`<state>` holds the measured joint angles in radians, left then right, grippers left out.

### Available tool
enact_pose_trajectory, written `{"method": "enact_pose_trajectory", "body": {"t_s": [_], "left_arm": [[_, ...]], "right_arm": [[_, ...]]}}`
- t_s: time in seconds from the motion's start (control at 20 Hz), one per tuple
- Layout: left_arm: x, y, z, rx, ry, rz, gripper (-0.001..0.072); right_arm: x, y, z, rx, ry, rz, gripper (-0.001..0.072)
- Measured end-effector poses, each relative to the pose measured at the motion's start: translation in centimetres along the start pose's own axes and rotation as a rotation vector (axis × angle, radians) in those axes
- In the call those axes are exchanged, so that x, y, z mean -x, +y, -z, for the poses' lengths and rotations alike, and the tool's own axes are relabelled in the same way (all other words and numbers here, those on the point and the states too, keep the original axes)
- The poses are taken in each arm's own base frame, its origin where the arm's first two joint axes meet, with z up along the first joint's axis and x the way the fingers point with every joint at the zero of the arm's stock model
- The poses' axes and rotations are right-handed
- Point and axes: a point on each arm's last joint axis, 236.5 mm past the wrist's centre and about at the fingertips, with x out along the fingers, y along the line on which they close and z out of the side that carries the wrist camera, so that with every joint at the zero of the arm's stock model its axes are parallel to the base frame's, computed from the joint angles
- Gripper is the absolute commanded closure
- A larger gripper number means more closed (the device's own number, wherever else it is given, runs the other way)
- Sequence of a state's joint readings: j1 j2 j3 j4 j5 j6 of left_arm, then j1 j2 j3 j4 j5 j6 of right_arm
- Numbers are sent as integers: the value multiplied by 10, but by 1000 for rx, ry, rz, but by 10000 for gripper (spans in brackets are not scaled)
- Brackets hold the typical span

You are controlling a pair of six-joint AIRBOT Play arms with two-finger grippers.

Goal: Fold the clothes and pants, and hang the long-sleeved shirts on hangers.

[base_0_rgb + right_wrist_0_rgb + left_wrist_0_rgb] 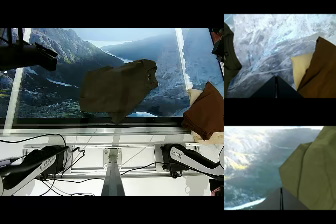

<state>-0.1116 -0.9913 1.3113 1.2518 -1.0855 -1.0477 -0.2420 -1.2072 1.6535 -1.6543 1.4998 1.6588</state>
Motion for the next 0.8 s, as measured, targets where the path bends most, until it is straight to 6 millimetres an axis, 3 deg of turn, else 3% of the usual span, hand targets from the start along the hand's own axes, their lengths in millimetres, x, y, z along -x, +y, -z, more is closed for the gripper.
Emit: {"method": "enact_pose_trajectory", "body": {"t_s": [0.8], "left_arm": [[0,0,0,0,0,0,695]], "right_arm": [[0,0,-3,0,-14,-2,693]]}}
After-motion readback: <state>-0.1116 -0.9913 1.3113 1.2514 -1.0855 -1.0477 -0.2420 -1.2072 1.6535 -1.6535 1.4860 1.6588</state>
